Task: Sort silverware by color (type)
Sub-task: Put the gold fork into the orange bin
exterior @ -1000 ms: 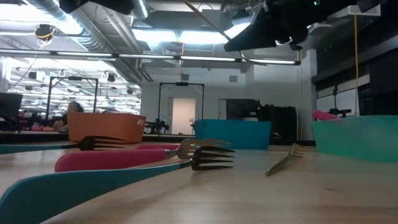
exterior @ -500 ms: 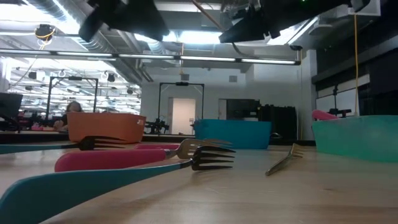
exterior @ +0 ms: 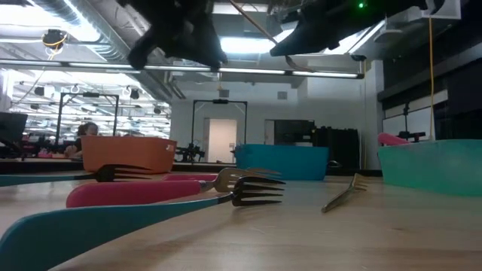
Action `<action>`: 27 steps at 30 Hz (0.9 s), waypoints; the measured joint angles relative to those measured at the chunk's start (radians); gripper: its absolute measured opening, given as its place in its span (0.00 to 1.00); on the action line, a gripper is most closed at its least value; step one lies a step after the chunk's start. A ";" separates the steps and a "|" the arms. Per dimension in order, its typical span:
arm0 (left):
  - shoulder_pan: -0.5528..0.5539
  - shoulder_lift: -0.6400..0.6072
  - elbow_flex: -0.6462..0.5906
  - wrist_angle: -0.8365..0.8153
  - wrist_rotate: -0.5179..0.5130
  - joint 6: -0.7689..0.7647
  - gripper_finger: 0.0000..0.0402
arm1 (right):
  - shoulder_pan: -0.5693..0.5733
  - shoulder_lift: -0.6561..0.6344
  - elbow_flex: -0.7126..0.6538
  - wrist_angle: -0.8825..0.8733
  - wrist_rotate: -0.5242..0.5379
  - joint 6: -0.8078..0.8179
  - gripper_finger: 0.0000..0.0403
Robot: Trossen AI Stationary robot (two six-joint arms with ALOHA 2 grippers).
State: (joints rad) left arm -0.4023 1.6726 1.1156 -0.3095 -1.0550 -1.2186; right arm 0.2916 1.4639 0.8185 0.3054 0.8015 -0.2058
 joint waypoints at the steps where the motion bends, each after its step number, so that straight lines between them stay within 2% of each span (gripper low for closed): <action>1: 0.009 0.000 0.000 0.015 0.006 0.022 0.12 | 0.000 0.000 0.000 0.000 0.014 0.000 0.00; 9: 0.073 0.000 0.000 0.137 0.076 0.189 0.12 | 0.000 0.000 0.000 -0.001 0.060 0.000 0.00; 14: 0.103 0.000 0.000 0.138 0.133 0.209 0.12 | 0.000 0.000 0.000 -0.001 0.066 0.000 0.00; 19: 0.124 0.000 0.000 0.138 0.130 0.209 0.12 | 0.000 0.000 0.000 -0.001 0.131 0.000 0.00; 24: 0.150 0.000 0.000 0.138 0.139 0.209 0.12 | 0.000 0.000 0.000 -0.002 0.133 0.000 0.00; 27: 0.164 -0.001 0.000 0.138 0.187 0.238 0.13 | 0.000 0.000 0.000 -0.002 0.133 0.000 0.00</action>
State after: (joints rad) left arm -0.2385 1.6718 1.1156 -0.1713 -0.8678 -0.9807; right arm 0.2920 1.4639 0.8185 0.3035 0.9340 -0.2062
